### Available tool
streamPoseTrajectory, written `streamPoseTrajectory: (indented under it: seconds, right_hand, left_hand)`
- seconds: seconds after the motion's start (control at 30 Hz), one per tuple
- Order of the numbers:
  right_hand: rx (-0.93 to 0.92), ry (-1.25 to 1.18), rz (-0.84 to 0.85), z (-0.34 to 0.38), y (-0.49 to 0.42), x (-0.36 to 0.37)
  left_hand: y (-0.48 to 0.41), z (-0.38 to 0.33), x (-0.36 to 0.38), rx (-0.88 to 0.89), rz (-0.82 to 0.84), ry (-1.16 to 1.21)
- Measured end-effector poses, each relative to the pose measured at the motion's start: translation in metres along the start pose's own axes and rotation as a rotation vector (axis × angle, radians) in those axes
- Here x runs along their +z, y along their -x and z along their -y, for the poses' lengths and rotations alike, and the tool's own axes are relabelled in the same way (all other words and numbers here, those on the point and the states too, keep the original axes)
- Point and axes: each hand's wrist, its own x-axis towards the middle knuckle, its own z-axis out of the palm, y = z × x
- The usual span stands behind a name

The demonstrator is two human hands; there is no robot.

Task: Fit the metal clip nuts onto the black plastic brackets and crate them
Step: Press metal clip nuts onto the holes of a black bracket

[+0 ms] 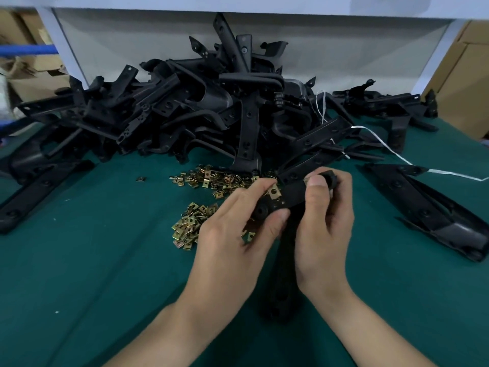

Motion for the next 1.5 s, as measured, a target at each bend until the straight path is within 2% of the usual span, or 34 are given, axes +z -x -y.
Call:
streamPoseTrajectory:
  seconds: [0.17,0.5,0.73,0.9,1.03,1.2,1.37,1.5]
  right_hand:
    - [-0.004,-0.009,0.001,-0.003,-0.001,-0.001]
    - [-0.041,0.003,0.002,0.0,0.002,-0.003]
    - [-0.327,0.122,0.025,0.006,-0.002,-0.008]
    - [-0.485,0.215,0.057,0.007,-0.008,-0.018]
    - [-0.655,0.279,0.076,0.01,-0.013,-0.026]
    - [-0.737,0.355,0.1,0.008,-0.012,-0.03]
    - [-0.729,0.365,0.109,0.007,-0.011,-0.031]
    - [-0.724,0.33,0.107,0.008,-0.012,-0.029]
  left_hand:
    - [-0.002,0.002,-0.002,0.004,0.002,-0.005]
    - [-0.002,0.0,-0.006,-0.092,0.05,0.165]
    - [-0.004,-0.005,-0.01,-0.051,0.045,0.256]
    - [-0.001,-0.007,-0.015,-0.098,0.155,0.405]
    - [-0.001,-0.007,-0.018,0.001,0.176,0.284]
    - [-0.002,-0.006,-0.016,0.062,0.162,0.232]
    - [0.002,-0.005,-0.014,0.027,0.141,0.262]
    - [-0.003,-0.009,-0.02,-0.072,0.218,0.365]
